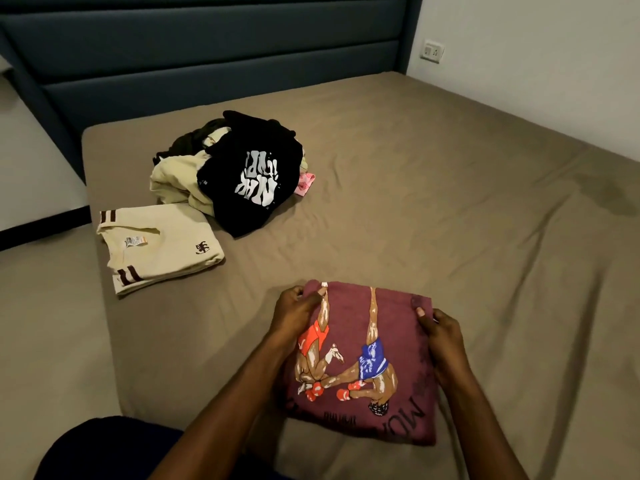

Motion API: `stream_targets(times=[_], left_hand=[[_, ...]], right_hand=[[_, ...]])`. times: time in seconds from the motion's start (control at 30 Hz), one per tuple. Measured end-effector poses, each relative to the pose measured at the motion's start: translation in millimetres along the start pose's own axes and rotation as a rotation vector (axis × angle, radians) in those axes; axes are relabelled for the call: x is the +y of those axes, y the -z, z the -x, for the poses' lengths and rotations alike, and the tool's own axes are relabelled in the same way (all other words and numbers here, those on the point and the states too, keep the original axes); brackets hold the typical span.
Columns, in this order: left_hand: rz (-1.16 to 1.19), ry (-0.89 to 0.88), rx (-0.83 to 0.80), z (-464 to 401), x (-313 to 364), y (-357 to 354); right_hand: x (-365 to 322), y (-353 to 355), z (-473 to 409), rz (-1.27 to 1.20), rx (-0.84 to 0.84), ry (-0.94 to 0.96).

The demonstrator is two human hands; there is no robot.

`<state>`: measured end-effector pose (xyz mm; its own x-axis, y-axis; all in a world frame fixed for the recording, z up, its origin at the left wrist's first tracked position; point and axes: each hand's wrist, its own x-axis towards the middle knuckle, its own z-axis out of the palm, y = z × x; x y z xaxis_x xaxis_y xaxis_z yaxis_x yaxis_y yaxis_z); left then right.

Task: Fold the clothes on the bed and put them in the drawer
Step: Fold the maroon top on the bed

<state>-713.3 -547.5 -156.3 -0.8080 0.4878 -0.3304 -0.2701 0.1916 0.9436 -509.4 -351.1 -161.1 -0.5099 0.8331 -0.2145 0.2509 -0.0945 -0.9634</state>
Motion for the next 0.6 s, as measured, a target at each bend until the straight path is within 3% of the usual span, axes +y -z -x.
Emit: stream_targets(times=[0.07, 0.17, 0.23, 0.3, 0.47, 0.6], left_hand=[[-0.297, -0.096, 0.043, -7.9, -4.1, 6.0], [-0.782, -0.211, 0.143, -12.8, -14.3, 9.8], [-1.02, -0.249, 0.23, -9.4, -14.0, 5.1], [-1.155, -0.281, 0.284, -0.9, -17.8, 5.0], [-0.997, -0.3, 0.252, 28.8, -42.6, 16.7], [-0.704, -0.312, 0.048, 35.9, -48.0, 14.5]], right_hand=[[8.7, 2.4, -4.3, 0.35, 0.036, 0.14], [14.7, -10.8, -4.9, 0.874, 0.144, 0.202], [7.5, -20.8, -0.7, 1.041, 0.213, 0.222], [5.6, -21.3, 3.8, 1.033, 0.263, 0.197], [8.9, -14.0, 21.1, 0.941, 0.286, 0.074], [17.1, -14.0, 32.3, 0.898, 0.187, 0.096]])
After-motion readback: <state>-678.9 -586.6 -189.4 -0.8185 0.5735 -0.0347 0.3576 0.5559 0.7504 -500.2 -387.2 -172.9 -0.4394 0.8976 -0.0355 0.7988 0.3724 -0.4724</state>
